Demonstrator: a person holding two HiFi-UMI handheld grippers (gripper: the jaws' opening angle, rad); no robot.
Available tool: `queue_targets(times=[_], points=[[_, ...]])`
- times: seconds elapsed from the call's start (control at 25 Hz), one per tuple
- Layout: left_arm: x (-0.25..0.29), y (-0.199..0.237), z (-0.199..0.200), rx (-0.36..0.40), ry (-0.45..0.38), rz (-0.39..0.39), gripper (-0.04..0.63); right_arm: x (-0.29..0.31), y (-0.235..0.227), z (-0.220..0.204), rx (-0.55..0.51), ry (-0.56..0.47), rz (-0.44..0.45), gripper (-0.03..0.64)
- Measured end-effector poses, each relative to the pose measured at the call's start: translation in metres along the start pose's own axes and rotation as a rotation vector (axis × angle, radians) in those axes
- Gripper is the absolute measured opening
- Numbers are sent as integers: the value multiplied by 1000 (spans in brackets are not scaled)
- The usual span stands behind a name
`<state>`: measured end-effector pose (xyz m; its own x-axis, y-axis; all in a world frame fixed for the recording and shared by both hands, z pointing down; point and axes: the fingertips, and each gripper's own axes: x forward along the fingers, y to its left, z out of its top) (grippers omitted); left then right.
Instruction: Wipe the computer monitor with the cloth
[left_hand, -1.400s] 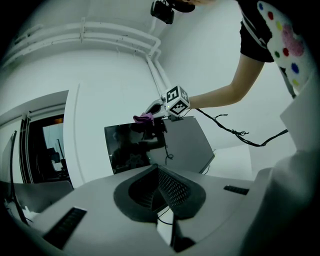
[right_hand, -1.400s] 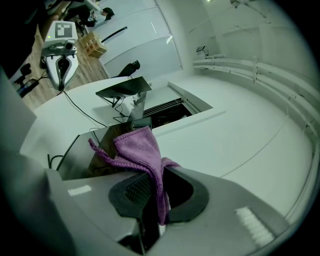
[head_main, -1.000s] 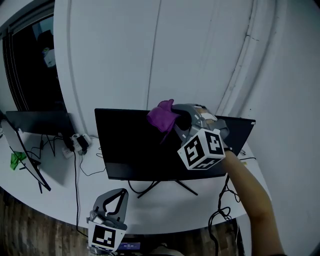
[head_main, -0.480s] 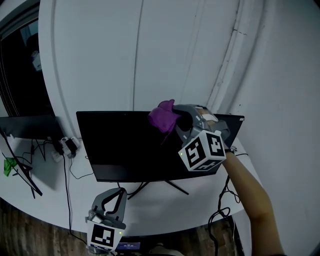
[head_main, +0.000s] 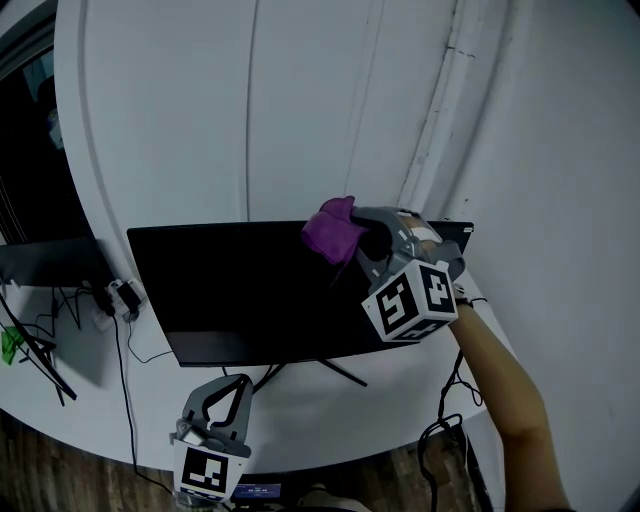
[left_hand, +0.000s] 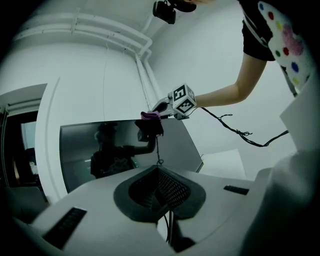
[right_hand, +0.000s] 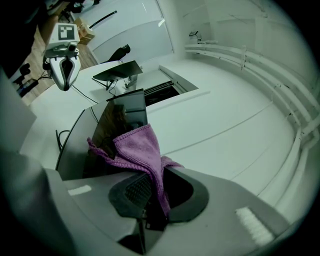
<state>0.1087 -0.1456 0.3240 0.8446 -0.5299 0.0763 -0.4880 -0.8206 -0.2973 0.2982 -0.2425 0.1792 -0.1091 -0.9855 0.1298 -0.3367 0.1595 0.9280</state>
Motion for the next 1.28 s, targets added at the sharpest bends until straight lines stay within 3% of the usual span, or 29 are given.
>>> queue_targets(times=[1.28], points=[[54, -43, 9, 16, -12, -100, 5, -71, -34, -126, 65, 189, -115, 60]])
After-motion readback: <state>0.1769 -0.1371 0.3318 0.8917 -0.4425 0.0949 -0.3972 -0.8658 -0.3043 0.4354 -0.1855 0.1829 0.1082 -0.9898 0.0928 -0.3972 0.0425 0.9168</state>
